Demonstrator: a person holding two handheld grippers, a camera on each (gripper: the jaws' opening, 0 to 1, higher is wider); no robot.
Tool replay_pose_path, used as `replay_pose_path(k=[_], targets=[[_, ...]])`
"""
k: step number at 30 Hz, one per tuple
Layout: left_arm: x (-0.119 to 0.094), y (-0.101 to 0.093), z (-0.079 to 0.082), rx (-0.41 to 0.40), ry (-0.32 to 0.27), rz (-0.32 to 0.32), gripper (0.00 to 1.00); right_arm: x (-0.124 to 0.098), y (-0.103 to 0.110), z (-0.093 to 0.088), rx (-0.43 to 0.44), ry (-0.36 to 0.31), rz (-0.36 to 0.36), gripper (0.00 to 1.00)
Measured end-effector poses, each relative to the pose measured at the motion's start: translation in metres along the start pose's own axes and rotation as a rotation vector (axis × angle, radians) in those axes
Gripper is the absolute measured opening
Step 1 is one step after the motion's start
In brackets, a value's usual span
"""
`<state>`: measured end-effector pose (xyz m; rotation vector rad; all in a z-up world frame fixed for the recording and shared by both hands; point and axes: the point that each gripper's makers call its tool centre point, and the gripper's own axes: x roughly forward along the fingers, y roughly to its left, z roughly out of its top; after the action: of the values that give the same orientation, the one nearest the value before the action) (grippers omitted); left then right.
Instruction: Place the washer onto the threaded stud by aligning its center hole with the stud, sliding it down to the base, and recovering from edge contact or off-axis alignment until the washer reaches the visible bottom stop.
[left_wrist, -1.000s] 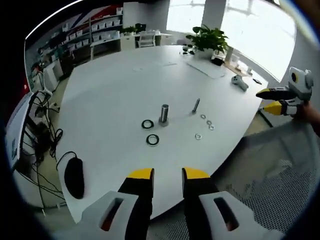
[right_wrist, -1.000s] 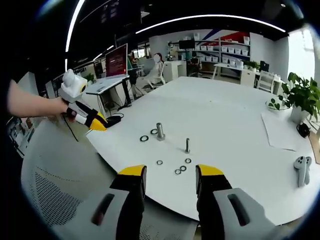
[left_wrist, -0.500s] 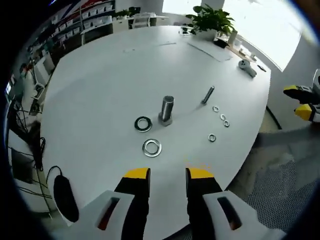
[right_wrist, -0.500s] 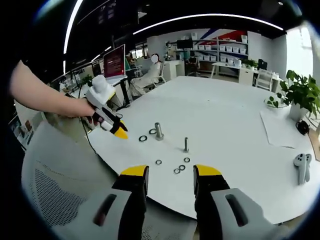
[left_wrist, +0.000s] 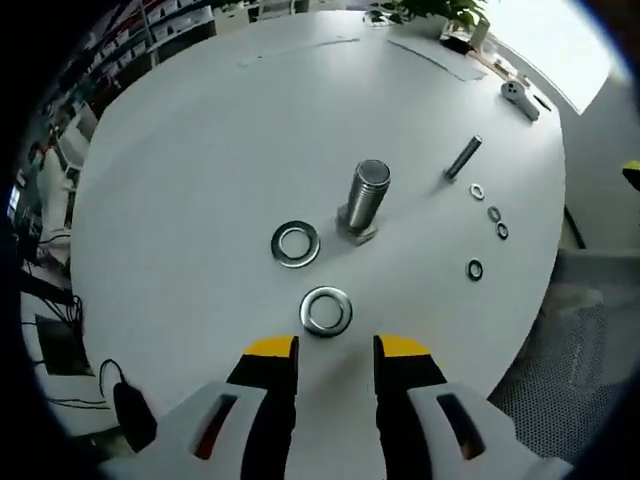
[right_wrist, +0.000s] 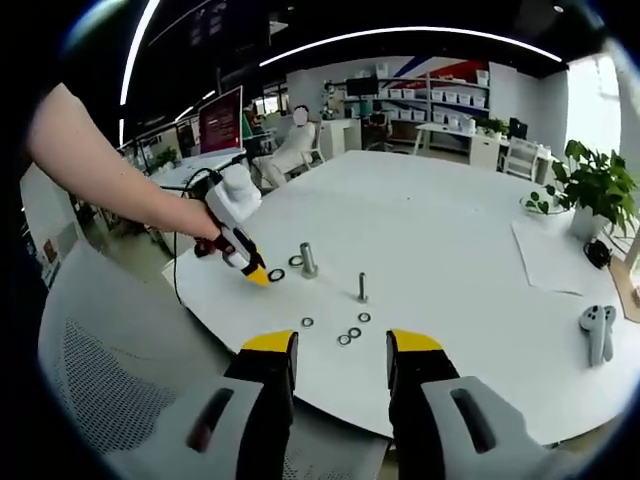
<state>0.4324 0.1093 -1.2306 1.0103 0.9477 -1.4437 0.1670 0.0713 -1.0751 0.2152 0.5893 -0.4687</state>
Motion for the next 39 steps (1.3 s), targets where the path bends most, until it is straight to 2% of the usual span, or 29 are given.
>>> replay_pose_path(k=[4,6,7,9,13,17,22,27,30,39], targets=[[0.005,-0.005,-0.002,0.009,0.023,-0.013,0.28,0.000,0.000,0.000,0.002,0.002,0.001,0.38],[0.009,-0.006,-0.002,0.042,0.038,-0.015,0.29,0.000,0.000,-0.001,0.002,0.005,0.000,0.38],[0.009,-0.002,0.002,0.096,0.025,0.009,0.28,0.000,0.000,-0.001,0.005,0.007,0.000,0.38],[0.012,-0.001,0.002,0.104,0.041,0.000,0.28,0.000,0.000,-0.002,0.007,0.006,-0.007,0.38],[0.018,-0.001,0.013,0.110,0.046,-0.014,0.31,0.000,0.000,-0.002,0.002,0.011,-0.003,0.38],[0.018,-0.003,0.013,0.179,0.049,-0.024,0.32,0.001,0.002,-0.004,-0.016,0.022,0.001,0.38],[0.017,-0.006,0.013,0.200,0.089,-0.034,0.32,0.002,0.001,-0.004,-0.005,0.023,0.004,0.38],[0.018,0.000,0.014,0.216,0.116,-0.032,0.25,0.001,0.001,-0.004,-0.005,0.025,0.001,0.38],[0.016,-0.005,0.013,0.250,0.119,-0.034,0.23,0.001,0.001,-0.005,-0.003,0.025,0.001,0.38],[0.021,0.001,0.017,0.250,0.160,-0.039,0.21,0.002,-0.002,-0.007,0.002,0.032,-0.003,0.38]])
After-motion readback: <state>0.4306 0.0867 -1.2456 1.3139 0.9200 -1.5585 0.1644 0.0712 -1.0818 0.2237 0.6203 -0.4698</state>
